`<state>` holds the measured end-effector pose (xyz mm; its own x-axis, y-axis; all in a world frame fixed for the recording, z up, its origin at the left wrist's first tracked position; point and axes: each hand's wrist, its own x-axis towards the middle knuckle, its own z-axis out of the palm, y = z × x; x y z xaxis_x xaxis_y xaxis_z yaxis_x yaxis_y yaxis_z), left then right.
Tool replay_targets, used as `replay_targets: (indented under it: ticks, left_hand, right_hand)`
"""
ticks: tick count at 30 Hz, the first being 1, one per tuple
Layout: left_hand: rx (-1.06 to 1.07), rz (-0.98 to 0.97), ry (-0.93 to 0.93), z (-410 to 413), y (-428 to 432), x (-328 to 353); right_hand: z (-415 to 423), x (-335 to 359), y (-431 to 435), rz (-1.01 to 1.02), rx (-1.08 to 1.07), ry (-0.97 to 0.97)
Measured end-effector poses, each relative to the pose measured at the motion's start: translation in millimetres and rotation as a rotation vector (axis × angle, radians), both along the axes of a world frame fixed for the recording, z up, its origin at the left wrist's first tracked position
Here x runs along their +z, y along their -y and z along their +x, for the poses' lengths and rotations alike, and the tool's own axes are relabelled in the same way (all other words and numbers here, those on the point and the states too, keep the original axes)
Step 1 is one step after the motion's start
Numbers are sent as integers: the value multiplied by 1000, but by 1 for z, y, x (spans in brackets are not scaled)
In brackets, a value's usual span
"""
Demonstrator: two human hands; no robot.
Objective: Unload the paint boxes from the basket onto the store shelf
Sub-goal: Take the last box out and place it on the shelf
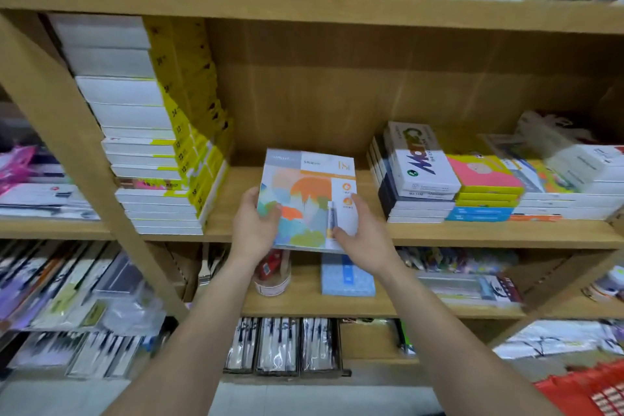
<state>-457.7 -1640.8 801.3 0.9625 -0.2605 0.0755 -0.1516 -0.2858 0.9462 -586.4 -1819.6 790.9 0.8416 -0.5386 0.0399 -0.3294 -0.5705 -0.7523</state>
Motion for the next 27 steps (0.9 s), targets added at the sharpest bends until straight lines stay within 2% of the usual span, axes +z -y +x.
replay_targets:
  ticks: [2,5,8,14,22,27]
  left_hand:
    - [-78,169,45,8,4,-11]
    - [-72,467,165,13,6,-20]
    - [-99,602,253,12,6,-21]
    - [-297,685,316,18,-6,-24]
    - [-264,725,244,67,35,-20]
    - [-267,784,236,85,46,-19]
  right_hand:
    - [5,-3,4,-51,-17,-68]
    - [11,-7,8,-106,12,-124]
    - [12,-8,7,-178,37,-163]
    - [6,-13,8,-486,121,-251]
    - [54,-15,23,-533,0,-303]
    - [74,-13,32,-496,18,-353]
